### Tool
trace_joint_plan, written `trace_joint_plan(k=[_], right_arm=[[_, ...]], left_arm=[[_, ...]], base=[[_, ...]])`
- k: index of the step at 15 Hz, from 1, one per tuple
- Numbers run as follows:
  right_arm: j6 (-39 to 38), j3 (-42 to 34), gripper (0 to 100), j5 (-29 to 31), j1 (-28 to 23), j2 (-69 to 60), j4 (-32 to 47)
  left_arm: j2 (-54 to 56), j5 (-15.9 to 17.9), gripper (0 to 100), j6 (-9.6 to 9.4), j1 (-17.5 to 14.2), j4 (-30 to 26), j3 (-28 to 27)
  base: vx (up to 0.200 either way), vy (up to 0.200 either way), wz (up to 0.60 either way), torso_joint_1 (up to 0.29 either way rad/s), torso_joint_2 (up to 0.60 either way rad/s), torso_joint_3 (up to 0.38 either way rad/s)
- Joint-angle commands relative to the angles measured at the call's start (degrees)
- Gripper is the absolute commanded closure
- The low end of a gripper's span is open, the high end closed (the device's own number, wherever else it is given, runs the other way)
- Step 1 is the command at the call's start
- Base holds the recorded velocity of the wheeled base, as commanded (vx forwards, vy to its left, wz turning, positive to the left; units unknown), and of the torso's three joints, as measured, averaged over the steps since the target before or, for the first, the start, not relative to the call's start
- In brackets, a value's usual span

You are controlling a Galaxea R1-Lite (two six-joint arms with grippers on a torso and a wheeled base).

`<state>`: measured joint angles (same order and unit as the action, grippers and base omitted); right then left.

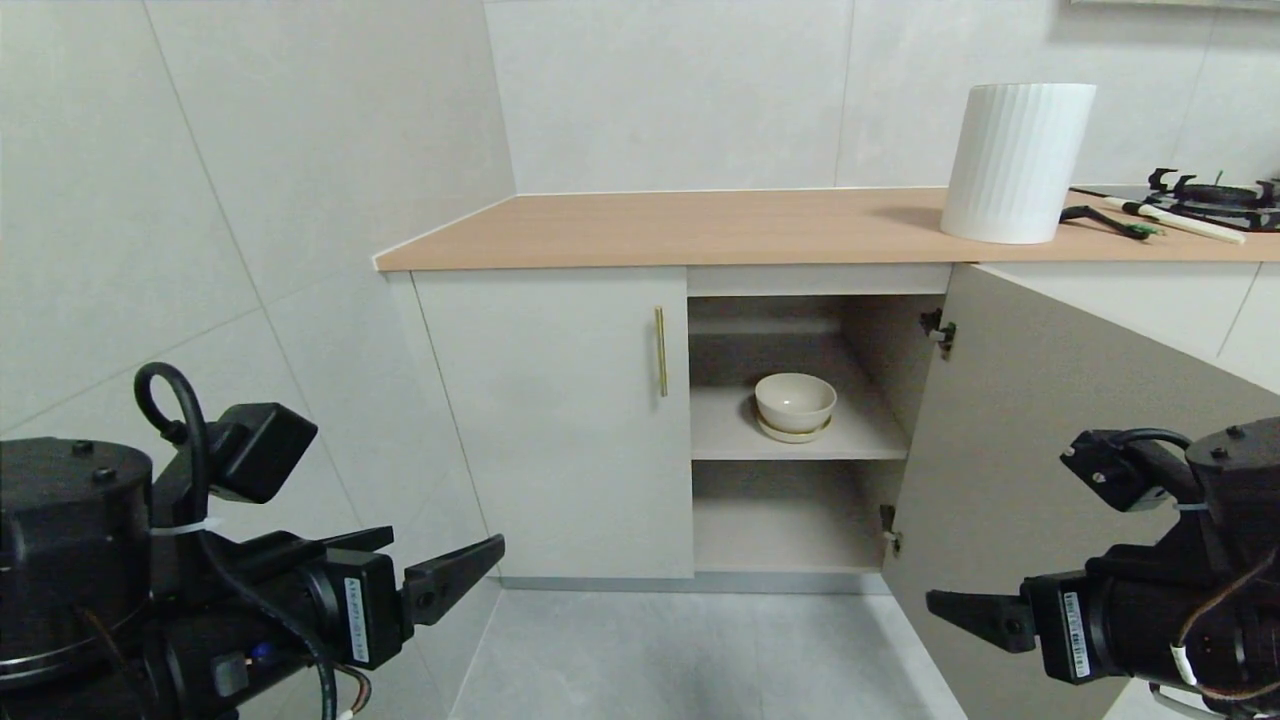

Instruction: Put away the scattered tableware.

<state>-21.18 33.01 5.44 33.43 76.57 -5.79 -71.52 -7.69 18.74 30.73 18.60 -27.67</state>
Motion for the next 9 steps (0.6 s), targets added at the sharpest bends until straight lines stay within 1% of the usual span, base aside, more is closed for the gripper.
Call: trace_joint_plan(k=[1,2,4,9], right_arm=[[0.1,0.0,0,0.0,0.1,-0.3,0.1],[0.4,0.0,0,0.1,0.1,-0.2,0.1],[0.7,0.0,0,1.4,0.1,-0.2,0.3],[1.2,0.4,0,1.7,0.0,-0.9,3.2]], left_arm=[[-0.1,0.0,0,-0.19,0.0,0.0,-0.1],[-0.1,-0.1,0,-0.72,-0.1,0.0,0.0],[-0.1,-0.1,0,-1.25,-0.1,-0.1,0.1],[-0.1,-0.1,0,-1.25,-0.1,-0.1,0.3]], base=[[0.0,0.0,0.0,0.0,0.0,0.0],[0.0,0.0,0.0,0.0,0.0,0.0],[0.0,-0.2,0.0,-0.002,0.0,0.0],[0.0,-0.2,0.0,0.005,0.0,-0.002]])
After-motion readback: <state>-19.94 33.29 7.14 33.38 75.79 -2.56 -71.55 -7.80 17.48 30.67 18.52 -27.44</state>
